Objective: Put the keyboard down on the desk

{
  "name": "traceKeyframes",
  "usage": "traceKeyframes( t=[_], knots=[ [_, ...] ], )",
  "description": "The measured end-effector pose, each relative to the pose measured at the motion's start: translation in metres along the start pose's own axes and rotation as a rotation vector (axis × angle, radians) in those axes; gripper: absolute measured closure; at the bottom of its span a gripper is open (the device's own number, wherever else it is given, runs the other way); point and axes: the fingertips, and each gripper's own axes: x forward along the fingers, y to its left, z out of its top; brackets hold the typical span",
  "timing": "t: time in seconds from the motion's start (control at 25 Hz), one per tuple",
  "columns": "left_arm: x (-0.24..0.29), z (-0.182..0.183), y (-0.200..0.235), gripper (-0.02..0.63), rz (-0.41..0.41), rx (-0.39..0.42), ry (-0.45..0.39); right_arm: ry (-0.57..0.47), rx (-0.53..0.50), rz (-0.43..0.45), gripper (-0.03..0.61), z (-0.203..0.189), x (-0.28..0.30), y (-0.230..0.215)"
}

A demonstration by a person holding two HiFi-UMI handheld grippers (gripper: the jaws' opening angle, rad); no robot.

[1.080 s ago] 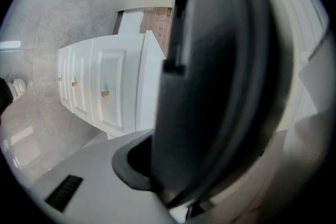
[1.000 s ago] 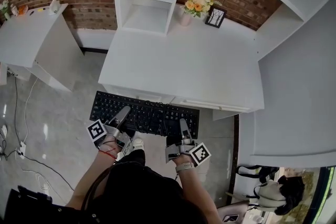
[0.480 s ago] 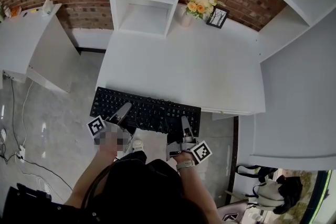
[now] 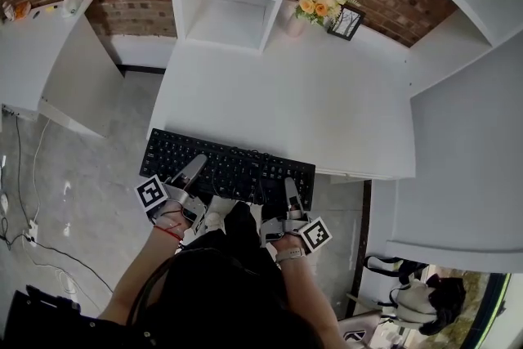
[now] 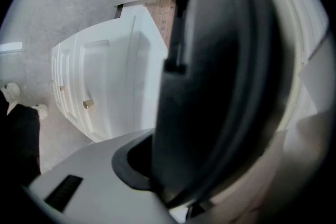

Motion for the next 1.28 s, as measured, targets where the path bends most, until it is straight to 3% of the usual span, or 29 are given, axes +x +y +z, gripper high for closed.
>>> traceKeyframes(
  t=[0.52, 1.28],
  knots=[
    [0.032, 0.025, 0.003, 0.511, 0.045, -0.034, -0.082, 0.058, 0.039, -0.043, 0.5, 0.009, 0.055, -0.013],
    [0.101, 0.047, 0.006, 0.511, 0.102, -0.061, -0.085, 0.051, 0.059, -0.109, 0.502, 0.042, 0.117, -0.025]
  ],
)
